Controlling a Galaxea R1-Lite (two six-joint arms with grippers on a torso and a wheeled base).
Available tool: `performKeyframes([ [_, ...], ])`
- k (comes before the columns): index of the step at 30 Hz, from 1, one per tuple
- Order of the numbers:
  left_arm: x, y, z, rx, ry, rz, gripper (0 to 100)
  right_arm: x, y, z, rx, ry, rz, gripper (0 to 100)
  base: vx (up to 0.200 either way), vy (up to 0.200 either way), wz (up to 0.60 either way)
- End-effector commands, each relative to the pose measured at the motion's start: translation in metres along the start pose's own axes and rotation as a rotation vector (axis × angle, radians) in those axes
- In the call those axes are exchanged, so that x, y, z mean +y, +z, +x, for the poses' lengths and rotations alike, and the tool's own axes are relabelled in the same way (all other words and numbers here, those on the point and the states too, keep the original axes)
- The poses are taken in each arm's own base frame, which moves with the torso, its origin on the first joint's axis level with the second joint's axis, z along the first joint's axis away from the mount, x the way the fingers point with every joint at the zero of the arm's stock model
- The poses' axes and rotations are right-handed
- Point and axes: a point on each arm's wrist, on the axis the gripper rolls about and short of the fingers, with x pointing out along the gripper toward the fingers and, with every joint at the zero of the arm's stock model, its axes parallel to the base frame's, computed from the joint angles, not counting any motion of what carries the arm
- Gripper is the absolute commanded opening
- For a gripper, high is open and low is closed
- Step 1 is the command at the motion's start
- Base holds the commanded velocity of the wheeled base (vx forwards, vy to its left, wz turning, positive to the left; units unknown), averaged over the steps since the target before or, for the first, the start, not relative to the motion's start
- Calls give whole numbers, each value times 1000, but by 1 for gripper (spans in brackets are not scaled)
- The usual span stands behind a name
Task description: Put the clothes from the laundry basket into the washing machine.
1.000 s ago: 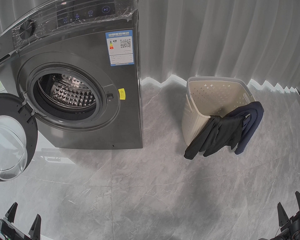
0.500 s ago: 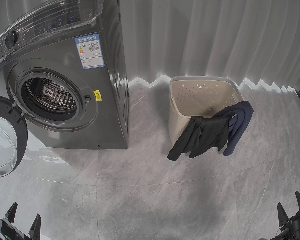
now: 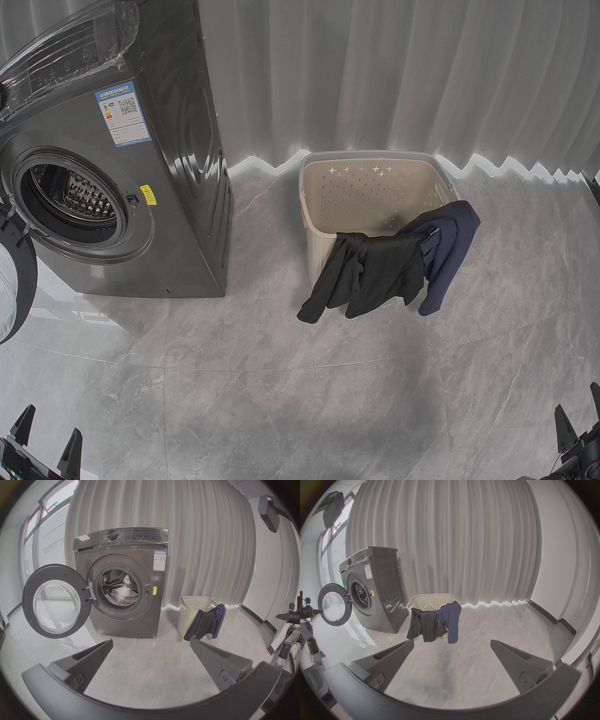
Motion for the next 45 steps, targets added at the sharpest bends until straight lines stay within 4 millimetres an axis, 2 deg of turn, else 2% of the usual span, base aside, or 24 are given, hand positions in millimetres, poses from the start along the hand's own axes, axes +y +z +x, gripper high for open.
performKeyframes([
  [1, 0, -4, 0, 6, 0, -1, 100, 0, -5, 0, 1, 0, -1, 100, 0, 0, 0],
  [10, 0, -4, 1, 8, -2, -1, 100, 0, -5, 0, 1, 0, -1, 100, 178, 0, 0],
  [20, 0, -4, 0, 6, 0, -1, 100, 0, -5, 0, 1, 0, -1, 100, 0, 0, 0],
  [38, 0, -4, 0, 5, -1, -2, 100, 0, -5, 0, 1, 0, -1, 100, 0, -200, 0],
  [45, 0, -4, 0, 5, -1, -5, 100, 0, -5, 0, 1, 0, -1, 100, 0, 0, 0],
])
